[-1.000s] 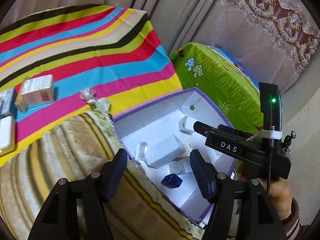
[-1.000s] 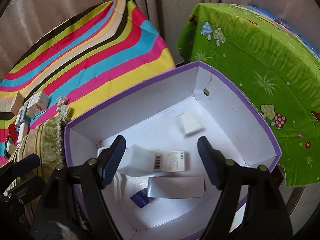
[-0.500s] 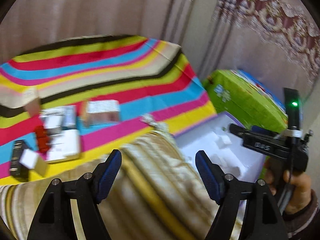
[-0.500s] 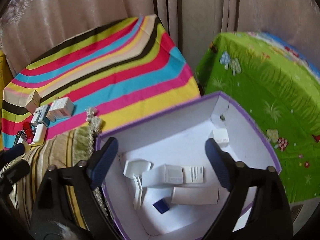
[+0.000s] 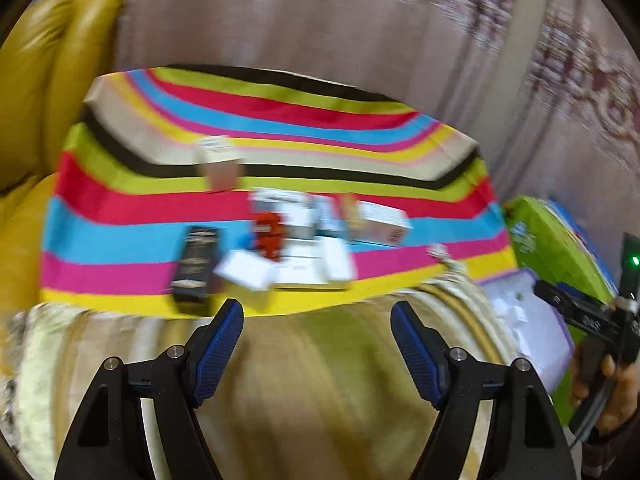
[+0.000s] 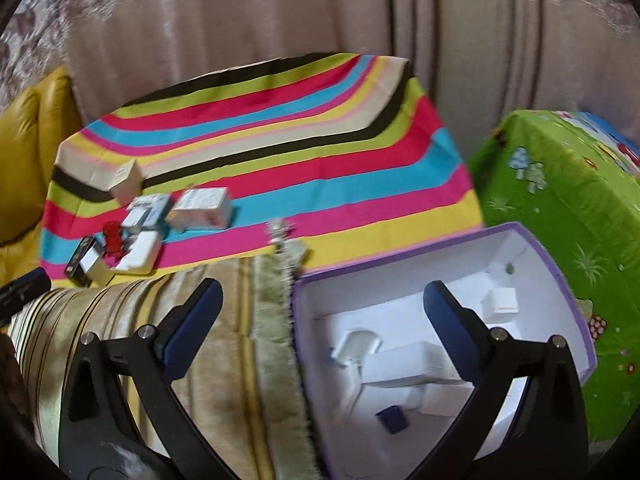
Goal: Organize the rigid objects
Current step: 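Move both grippers back over the cloth toward the black DORMI box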
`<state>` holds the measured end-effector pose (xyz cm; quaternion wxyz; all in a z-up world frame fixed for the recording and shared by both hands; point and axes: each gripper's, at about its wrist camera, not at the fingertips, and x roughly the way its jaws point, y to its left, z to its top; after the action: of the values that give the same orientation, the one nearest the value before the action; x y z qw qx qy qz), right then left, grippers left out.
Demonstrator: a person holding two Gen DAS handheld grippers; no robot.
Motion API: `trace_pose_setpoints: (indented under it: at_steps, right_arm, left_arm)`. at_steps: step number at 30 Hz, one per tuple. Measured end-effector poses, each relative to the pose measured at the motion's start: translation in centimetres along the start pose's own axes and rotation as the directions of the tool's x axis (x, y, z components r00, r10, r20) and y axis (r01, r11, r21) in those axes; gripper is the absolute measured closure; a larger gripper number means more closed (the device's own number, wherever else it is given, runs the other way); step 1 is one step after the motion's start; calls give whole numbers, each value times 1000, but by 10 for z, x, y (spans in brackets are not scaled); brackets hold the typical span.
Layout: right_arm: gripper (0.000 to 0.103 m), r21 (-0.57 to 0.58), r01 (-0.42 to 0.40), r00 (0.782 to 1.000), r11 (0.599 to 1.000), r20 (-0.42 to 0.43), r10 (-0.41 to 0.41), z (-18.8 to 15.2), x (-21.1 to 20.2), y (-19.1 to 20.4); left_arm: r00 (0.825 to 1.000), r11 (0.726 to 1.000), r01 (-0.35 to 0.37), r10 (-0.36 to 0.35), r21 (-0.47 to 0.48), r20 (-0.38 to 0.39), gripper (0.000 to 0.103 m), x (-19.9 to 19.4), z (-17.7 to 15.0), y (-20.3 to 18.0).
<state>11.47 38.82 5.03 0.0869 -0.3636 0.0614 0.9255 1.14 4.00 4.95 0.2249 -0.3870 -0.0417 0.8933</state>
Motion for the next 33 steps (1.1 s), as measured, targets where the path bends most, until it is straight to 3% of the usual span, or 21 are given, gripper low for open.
trace_pose_setpoints:
  at_steps: [7, 10, 20, 33]
  right_arm:
    - [2, -51, -70, 995, 996, -78, 66, -6, 15, 36]
    - [2, -61, -93, 991, 994, -98, 87, -9, 19, 47]
    - [2, -103, -107, 983, 989, -162, 90, -18, 32, 70]
    - [2, -179, -118, 980, 977, -182, 85, -5, 50, 111]
  left_arm:
    - [994, 993, -91, 86, -74, -67, 26, 1, -6, 51]
    - [992, 990, -85, 74, -112, -102, 26, 7, -5, 64]
    - [975, 990, -120, 103, -78, -198, 27, 40, 13, 81]
    - [947, 991, -123, 102, -51, -304, 40, 86, 24, 87]
